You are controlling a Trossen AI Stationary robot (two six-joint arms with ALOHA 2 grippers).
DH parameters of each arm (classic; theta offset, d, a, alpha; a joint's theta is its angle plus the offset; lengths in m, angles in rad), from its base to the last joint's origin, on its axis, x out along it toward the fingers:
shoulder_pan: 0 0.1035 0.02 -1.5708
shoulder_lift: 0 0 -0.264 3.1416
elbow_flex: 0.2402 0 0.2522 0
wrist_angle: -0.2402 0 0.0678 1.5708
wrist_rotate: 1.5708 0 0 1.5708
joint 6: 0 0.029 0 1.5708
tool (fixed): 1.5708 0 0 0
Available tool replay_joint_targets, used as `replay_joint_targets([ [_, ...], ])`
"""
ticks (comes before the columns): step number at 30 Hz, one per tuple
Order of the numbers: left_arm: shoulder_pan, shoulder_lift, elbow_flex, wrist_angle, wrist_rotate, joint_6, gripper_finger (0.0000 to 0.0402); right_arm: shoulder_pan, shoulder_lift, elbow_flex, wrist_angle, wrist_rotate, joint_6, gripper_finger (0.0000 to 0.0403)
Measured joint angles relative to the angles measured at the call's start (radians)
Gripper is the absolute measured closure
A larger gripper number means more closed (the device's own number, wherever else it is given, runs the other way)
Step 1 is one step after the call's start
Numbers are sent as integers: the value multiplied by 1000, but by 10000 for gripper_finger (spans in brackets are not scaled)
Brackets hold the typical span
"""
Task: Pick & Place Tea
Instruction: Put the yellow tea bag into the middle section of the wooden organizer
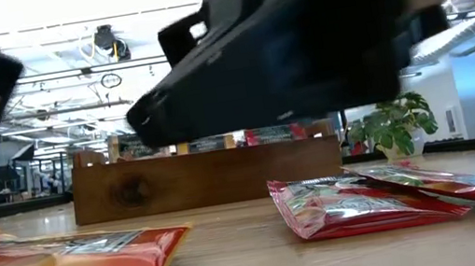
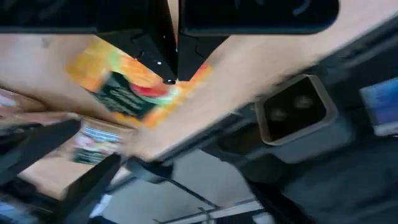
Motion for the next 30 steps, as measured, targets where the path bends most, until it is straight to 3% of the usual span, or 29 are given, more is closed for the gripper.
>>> replay_joint_targets([
  [4, 8, 3, 0, 0, -8, -10, 213, -6, 37, 10, 35, -6, 6, 403],
  [11, 9, 3, 0, -41, -28, -27, 213, -55, 120, 65, 34, -148, 56, 403],
  [30, 0, 3, 0, -82, -73, 71, 213, -80, 124, 69, -1, -155, 93, 403],
])
